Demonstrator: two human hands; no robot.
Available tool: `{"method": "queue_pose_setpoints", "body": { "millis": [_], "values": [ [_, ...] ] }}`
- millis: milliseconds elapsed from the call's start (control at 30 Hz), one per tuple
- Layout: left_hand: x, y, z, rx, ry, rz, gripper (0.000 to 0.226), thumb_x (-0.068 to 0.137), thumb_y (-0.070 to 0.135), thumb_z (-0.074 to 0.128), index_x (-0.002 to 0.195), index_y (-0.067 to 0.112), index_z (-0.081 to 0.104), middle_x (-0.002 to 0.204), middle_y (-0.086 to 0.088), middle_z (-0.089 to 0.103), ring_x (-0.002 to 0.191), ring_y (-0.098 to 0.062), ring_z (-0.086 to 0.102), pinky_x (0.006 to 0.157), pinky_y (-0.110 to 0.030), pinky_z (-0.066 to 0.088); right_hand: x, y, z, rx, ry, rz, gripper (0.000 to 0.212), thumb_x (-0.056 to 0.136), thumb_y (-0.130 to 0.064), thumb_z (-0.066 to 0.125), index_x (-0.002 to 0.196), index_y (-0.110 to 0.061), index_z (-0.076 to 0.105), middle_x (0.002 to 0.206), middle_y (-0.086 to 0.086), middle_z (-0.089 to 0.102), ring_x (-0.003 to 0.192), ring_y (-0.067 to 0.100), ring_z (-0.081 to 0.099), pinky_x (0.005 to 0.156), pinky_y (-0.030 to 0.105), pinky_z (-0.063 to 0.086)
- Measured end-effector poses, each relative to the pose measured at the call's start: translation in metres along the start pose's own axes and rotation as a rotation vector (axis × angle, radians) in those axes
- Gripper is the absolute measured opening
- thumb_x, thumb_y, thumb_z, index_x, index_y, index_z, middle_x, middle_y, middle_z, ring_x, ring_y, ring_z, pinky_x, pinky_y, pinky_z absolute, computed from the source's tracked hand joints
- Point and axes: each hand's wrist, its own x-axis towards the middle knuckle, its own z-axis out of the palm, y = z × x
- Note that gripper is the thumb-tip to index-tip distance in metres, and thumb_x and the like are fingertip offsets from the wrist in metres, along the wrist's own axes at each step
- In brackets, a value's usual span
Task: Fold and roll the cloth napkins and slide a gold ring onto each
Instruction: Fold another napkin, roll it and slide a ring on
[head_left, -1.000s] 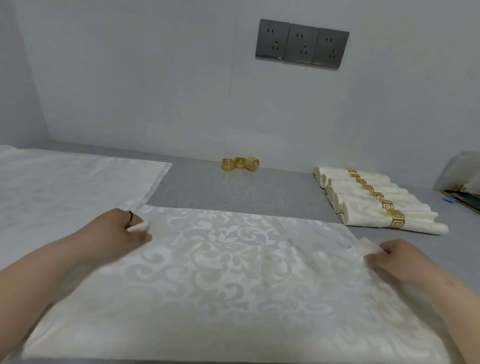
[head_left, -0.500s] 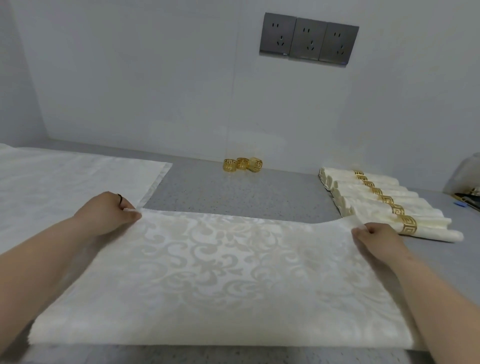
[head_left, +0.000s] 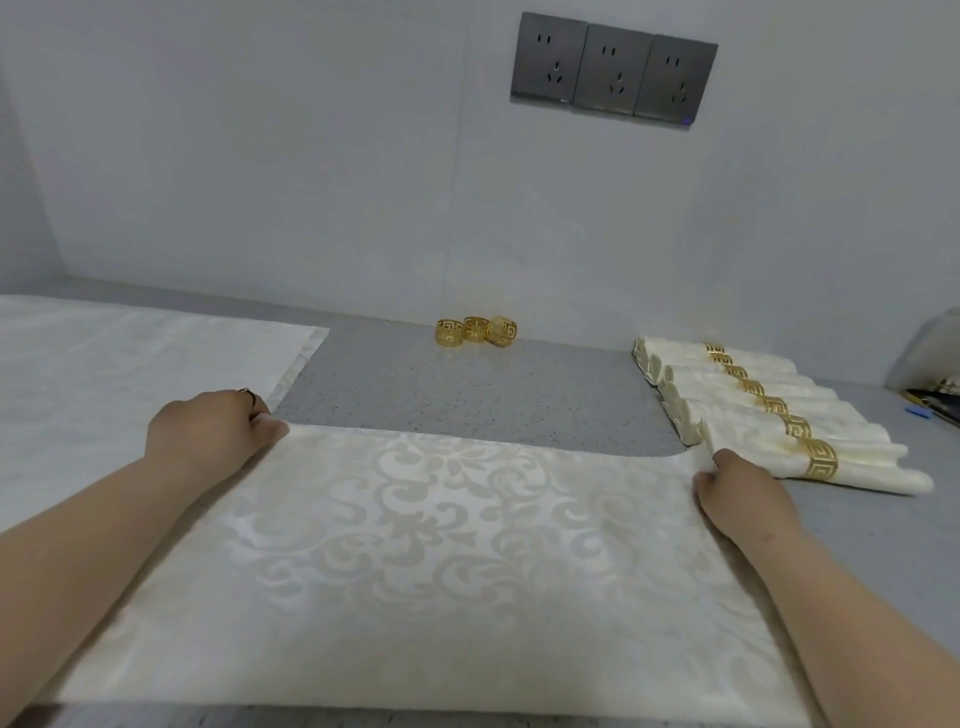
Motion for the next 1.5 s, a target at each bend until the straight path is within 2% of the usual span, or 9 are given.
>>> {"method": "queue_pose_setpoints", "body": {
  "millis": [200,333,467,633,767,867,1033,1233,1500],
  "values": [
    [-0.052,0.028,-0.028,-0.124,-0.037,0.277,0.055,0.092,0.048,0.038,0.141,0.024,0.033,0.144,0.003,0.041,0.128,-0.019,0.043,0.097,-0.021,0.033,-0.002,-0.004,0.001,-0.033,-0.016,0.019,0.005,0.094,-0.007,0.035,0.089,-0.007,0.034,0.107,0.022,0.06,0.1,0.033,0.056,0.067,0.028,0.034],
    [-0.12,0.048,-0.029,-0.191,-0.275,0.545,0.125,0.036,0.091,-0.017,0.142,0.039,0.021,0.147,0.024,0.018,0.136,0.007,0.016,0.101,-0.006,0.001,-0.004,-0.004,-0.007,0.169,-0.038,0.074,0.017,0.092,-0.007,0.041,0.107,0.001,0.037,0.102,0.021,0.056,0.104,0.036,0.054,0.071,0.03,0.035],
    [-0.155,0.051,-0.014,0.062,-0.245,0.665,0.079,0.092,0.053,-0.008,0.101,0.038,0.069,0.113,0.02,0.064,0.102,0.01,0.058,0.1,-0.011,0.007,-0.021,-0.005,-0.027,0.331,0.041,0.107,0.03,0.089,-0.011,0.05,0.116,0.001,0.043,0.113,0.021,0.052,0.116,0.037,0.045,0.086,0.036,0.039],
    [-0.17,0.056,0.005,0.059,-0.288,0.75,0.072,0.097,0.038,0.001,0.093,0.036,0.073,0.101,0.016,0.07,0.093,0.002,0.066,0.102,-0.017,0.01,-0.103,-0.042,-0.026,0.344,0.009,-0.37,0.018,0.089,-0.017,0.053,0.106,-0.014,0.056,0.114,0.004,0.051,0.108,0.02,0.049,0.087,0.022,0.038],
    [-0.169,0.06,-0.002,0.114,-0.348,0.649,0.064,0.092,0.041,0.005,0.109,0.037,0.066,0.116,0.014,0.065,0.107,0.004,0.059,0.105,-0.016,0.004,-0.167,-0.075,-0.008,0.246,-0.134,-0.893,0.079,0.083,-0.064,0.012,0.121,-0.012,0.057,0.138,0.009,0.047,0.133,0.018,0.037,0.11,0.02,0.018],
    [-0.158,0.057,0.006,-0.06,-0.235,0.62,0.102,0.057,0.069,-0.018,0.146,0.033,0.014,0.153,0.015,0.005,0.142,-0.002,0.005,0.106,-0.018,-0.01,-0.182,-0.082,-0.003,0.082,-0.442,-0.84,0.116,0.042,-0.069,-0.01,0.146,-0.026,0.017,0.156,-0.004,0.0,0.143,0.009,-0.003,0.104,0.017,-0.013],
    [-0.134,0.045,-0.001,0.035,-0.306,0.499,0.055,0.097,0.047,0.009,0.147,0.028,-0.001,0.156,0.006,-0.007,0.143,-0.008,-0.007,0.114,-0.027,-0.004,-0.156,-0.065,-0.005,-0.059,-0.453,-0.707,0.12,0.039,-0.076,-0.016,0.147,-0.028,0.002,0.156,-0.004,-0.009,0.143,0.012,-0.008,0.111,0.024,-0.009],
    [-0.107,0.012,-0.006,0.125,-0.32,0.217,0.062,0.096,0.052,0.014,0.148,0.021,0.004,0.156,-0.002,0.0,0.144,-0.017,0.001,0.116,-0.032,0.005,-0.128,-0.026,-0.014,-0.135,-0.413,-0.447,0.059,0.097,-0.049,0.017,0.148,-0.024,-0.001,0.156,-0.002,-0.009,0.144,0.014,-0.007,0.116,0.031,-0.004],
    [-0.093,-0.03,-0.024,0.006,-0.263,-0.054,0.061,0.086,0.057,0.045,0.13,0.015,0.043,0.129,-0.004,0.052,0.116,-0.023,0.049,0.092,-0.028,0.04,-0.127,-0.023,-0.013,-0.133,-0.423,-0.401,0.059,0.097,-0.049,0.016,0.147,-0.024,-0.003,0.156,-0.003,-0.009,0.144,0.014,-0.008,0.116,0.032,-0.005]
  ]
}}
